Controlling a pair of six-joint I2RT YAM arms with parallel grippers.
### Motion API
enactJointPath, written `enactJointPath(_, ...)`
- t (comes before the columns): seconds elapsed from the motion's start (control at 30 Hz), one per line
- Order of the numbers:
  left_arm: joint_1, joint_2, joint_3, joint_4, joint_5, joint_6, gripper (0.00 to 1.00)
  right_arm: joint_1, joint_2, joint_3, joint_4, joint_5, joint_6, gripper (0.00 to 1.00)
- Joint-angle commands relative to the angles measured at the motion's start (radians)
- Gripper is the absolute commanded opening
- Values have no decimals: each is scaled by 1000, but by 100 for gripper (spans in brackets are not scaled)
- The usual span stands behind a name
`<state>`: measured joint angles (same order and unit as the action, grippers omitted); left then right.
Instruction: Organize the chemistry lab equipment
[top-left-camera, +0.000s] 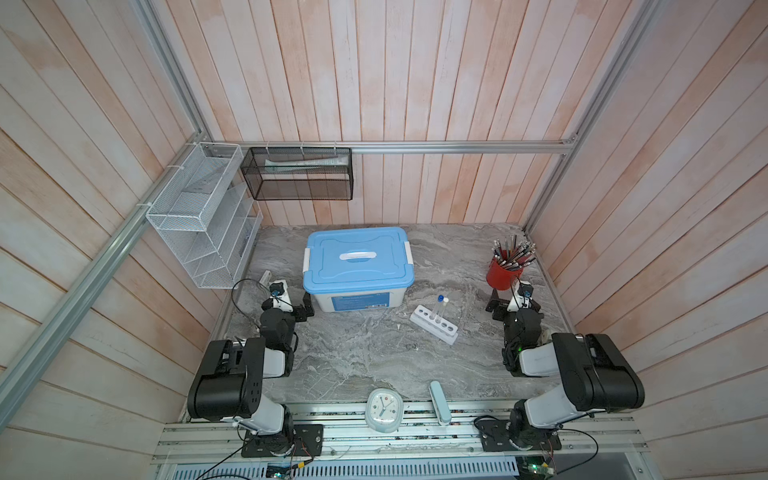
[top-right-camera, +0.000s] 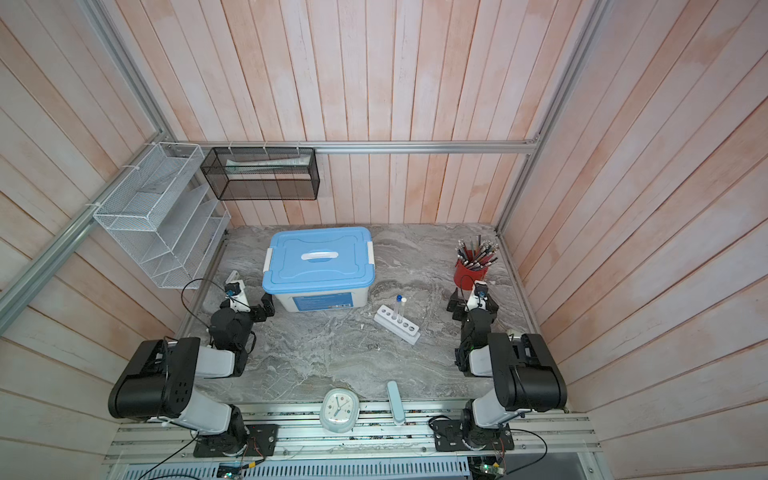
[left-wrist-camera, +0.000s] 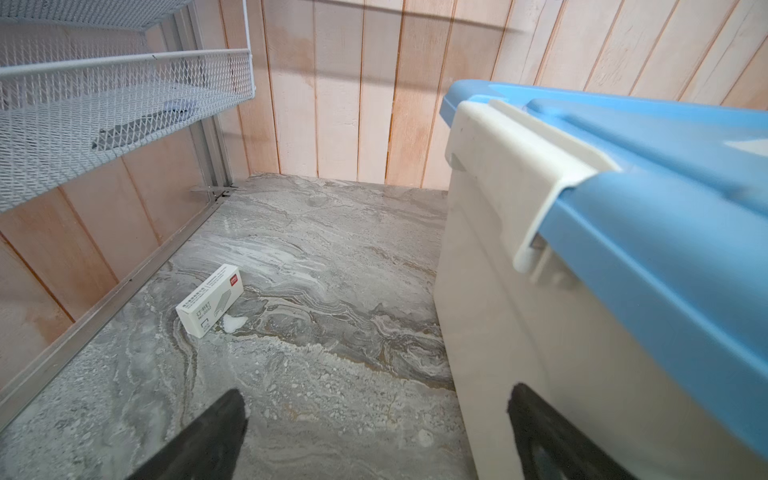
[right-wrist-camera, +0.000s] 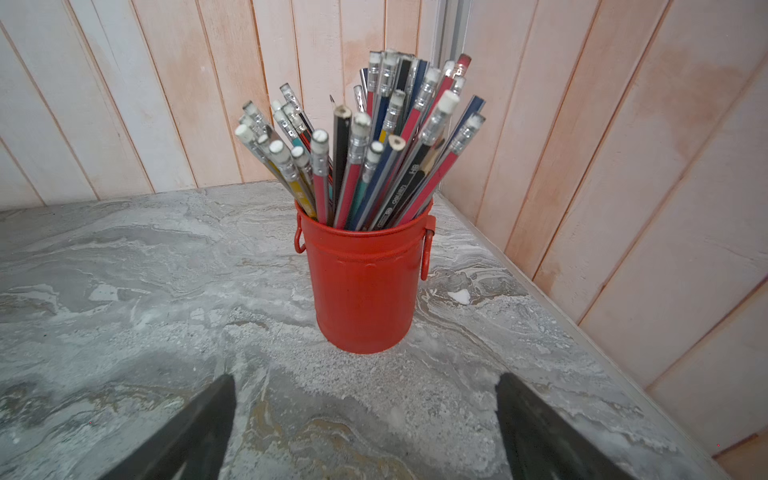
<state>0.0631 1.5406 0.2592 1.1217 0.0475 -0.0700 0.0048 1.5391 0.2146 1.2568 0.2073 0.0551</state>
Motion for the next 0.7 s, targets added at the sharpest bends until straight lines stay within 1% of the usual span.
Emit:
enactJointPath(0.0, -3, -3, 19, 1, 1, 18, 100, -6, -11, 14, -10, -5, -5, 98)
enactJointPath(0.5, -3, -3, 19, 1, 0, 18, 100, -5, -25, -3, 2, -10, -12, 98)
enactJointPath(0.6, -3, -3, 19, 1, 0, 18, 100, -5, -24, -30, 58, 14, 2, 98)
enactJointPath(0.67, -3, -3, 18, 2, 0, 18, 100, -5, -26, -16, 28, 39, 10, 98)
